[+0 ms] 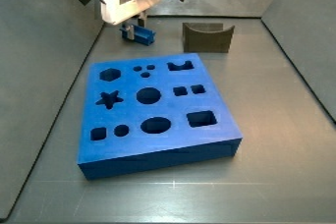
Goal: Pick up the star object. Move up. Place the star object on the fixture. Regrasp the star object. Move to above the board. Insert the star object.
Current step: Pick up the star object, then move up, then place the star object on the fixture.
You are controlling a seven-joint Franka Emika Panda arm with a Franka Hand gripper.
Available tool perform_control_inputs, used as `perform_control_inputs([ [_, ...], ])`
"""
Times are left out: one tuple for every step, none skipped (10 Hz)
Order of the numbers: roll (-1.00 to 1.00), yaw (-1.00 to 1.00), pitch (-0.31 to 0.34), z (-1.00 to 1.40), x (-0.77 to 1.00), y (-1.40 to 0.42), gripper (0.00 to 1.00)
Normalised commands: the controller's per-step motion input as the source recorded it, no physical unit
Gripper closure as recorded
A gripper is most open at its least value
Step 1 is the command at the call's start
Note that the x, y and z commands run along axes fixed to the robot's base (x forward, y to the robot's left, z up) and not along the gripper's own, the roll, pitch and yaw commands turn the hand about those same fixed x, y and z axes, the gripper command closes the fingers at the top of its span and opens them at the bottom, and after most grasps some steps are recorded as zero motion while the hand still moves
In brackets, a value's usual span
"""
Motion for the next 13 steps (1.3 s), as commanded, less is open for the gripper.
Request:
perform_control_inputs([
  [0.0, 0.0, 0.0, 0.0, 0.0, 0.0, 1.0],
  [0.0, 0.0, 0.0, 0.0, 0.0, 0.0, 1.0],
  [0.0, 0.0, 0.0, 0.93, 0.0, 0.0, 1.0],
  [0.0, -0.02, -0.001, 0.93, 0.02, -0.02, 1.0],
  [0.0, -0.02, 0.019, 0.87, 0.01, -0.02, 1.0],
  [0.02, -0.02, 0.051, 0.68, -0.01, 0.0, 1.0],
  [0.03, -0.03, 0.055, 0.59, -0.01, 0.01, 1.0],
  [0.05, -0.03, 0.058, 0.41, -0.02, 0.01, 1.0],
  [0.06, -0.03, 0.052, 0.27, -0.02, 0.01, 1.0],
  [0.0, 0.0, 0.0, 1.0, 0.0, 0.0, 1.0],
  [0.0, 0.01, 0.005, 1.0, 0.01, 0.0, 1.0],
  [0.0, 0.01, 0.02, 1.0, 0.0, 0.0, 1.0],
  [0.02, 0.0, 0.031, 1.0, -0.01, 0.0, 1.0],
])
